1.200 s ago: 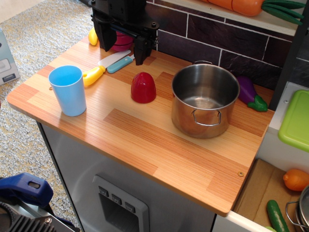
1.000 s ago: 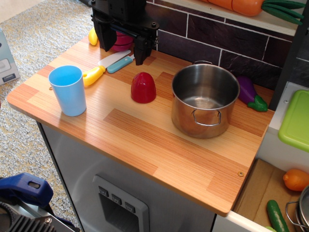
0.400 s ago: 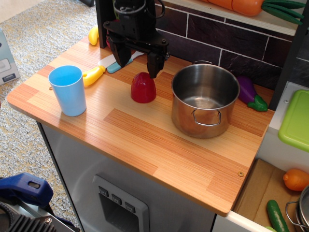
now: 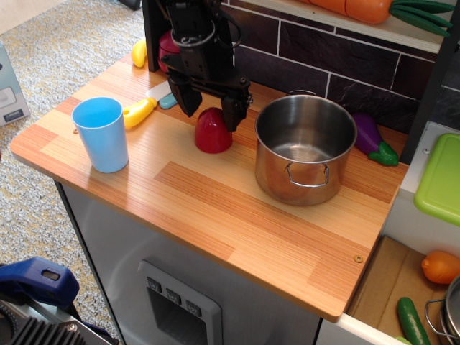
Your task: Put sweet potato in pot
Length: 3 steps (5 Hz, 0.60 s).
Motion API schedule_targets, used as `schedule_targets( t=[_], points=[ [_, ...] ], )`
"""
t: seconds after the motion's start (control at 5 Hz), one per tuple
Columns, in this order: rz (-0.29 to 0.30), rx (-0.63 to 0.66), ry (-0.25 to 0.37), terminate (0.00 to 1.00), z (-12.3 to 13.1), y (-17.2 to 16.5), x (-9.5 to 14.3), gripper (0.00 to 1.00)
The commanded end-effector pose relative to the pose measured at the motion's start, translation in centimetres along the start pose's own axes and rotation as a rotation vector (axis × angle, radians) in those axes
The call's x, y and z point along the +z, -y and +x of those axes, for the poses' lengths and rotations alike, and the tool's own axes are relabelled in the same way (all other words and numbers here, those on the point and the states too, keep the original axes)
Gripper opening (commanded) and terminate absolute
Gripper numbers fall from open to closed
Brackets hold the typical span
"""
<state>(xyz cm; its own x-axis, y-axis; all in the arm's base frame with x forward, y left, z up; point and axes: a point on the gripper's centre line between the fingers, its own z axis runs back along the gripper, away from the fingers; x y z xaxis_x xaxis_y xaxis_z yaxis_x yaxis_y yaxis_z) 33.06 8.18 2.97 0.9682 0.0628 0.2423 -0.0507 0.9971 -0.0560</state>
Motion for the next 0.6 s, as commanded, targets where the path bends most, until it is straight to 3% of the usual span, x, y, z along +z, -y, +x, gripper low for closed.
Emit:
schedule_targets(
  t=[0.0,0.2,0.4],
  points=[
    [-0.034,0.009,0.036,0.00,0.09,-0.44,-1.26,1.00],
    [-0.030,0.014,0.029,0.00,-0.22,-0.32,-1.63,0.00],
    [-0.017,0.017,0.030,0.00,-0.63,-0.07,-0.81,0.00]
  ],
)
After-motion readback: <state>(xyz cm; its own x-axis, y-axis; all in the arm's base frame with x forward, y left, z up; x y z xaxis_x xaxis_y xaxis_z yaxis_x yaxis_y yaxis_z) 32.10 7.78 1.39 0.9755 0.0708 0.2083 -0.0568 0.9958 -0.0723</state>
